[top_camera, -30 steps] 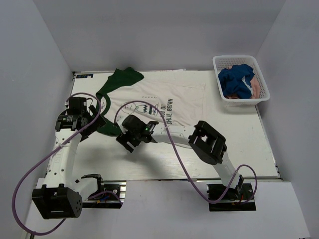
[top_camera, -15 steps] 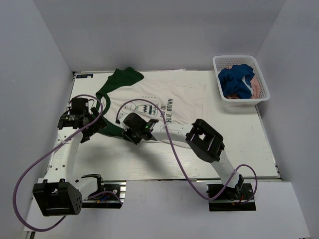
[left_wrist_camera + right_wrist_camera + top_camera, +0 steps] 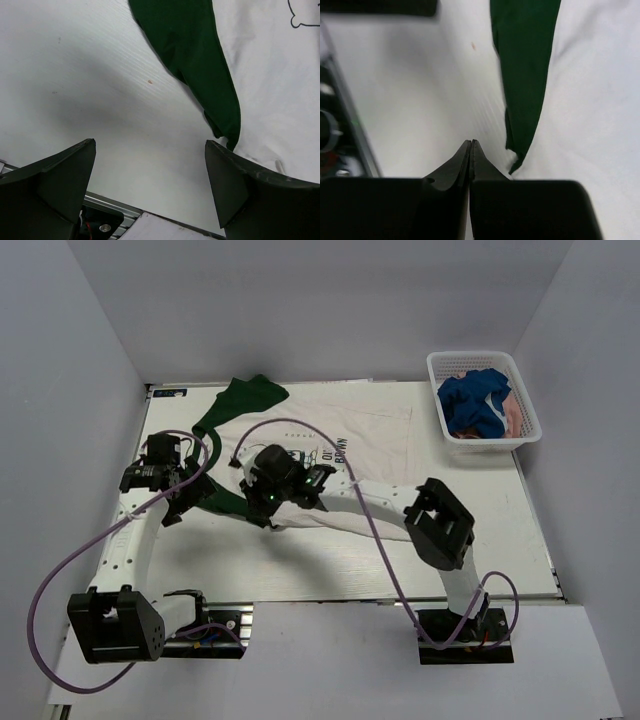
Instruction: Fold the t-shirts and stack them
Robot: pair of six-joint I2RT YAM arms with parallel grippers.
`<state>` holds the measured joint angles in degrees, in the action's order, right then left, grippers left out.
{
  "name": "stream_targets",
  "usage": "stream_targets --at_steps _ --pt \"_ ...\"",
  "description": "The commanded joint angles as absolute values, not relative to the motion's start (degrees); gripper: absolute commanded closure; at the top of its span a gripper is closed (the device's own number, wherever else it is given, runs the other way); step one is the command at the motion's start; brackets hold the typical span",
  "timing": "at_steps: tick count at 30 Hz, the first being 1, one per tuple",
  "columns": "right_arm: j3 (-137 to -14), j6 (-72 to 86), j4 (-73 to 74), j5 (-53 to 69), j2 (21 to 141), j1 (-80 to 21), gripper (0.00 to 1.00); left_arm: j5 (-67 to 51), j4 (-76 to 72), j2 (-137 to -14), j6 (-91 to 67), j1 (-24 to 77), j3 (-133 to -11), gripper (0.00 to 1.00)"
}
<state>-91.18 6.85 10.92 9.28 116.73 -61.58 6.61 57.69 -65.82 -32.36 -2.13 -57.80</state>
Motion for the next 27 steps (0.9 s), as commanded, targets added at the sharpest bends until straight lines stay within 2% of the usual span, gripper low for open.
stream_targets --at_steps 1,7,10,11,13,14,18,22,27 --pt "-93.33 13.42 6.07 16.25 112.23 -57.32 1.0 5.45 55.9 -66.44 -31.9 -2.37 -58.8 0.0" --pt "-97.38 16.17 9.66 15.56 115.49 -51.77 1.0 3.61 55.2 -68.29 -34.45 -2.37 -58.9 0.0" --pt "-93.26 13.8 9.06 10.91 111.72 -50.98 0.98 3.08 50.73 -69.69 -36.91 -1.58 -54.77 0.0" --pt "-89.25 13.45 8.88 9.94 110.75 -50.72 0.9 2.21 49.32 -70.31 -37.52 -1.58 -53.89 0.02" --pt "-86.32 12.92 7.31 7.39 105.92 -50.01 0.42 1.58 46.68 -72.5 -41.03 -2.46 -53.88 0.1" --pt "-82.31 12.57 7.21 6.25 102.25 -49.4 0.11 2.97 43.45 -73.73 -42.18 -1.85 -53.18 0.12" --pt "-75.69 12.83 7.47 3.61 96.6 -48.35 0.09 1.85 38.51 -77.33 -44.29 -1.85 -52.56 0.16" --pt "-69.18 12.66 9.05 -4.37 89.23 -47.03 0.09 4.39 38.49 -84.19 -45.43 -1.85 -52.56 0.19" --pt "-64.34 12.74 10.02 -6.06 83.59 -45.09 0.09 3.78 37.18 -89.38 -45.96 -1.32 -51.16 0.22"
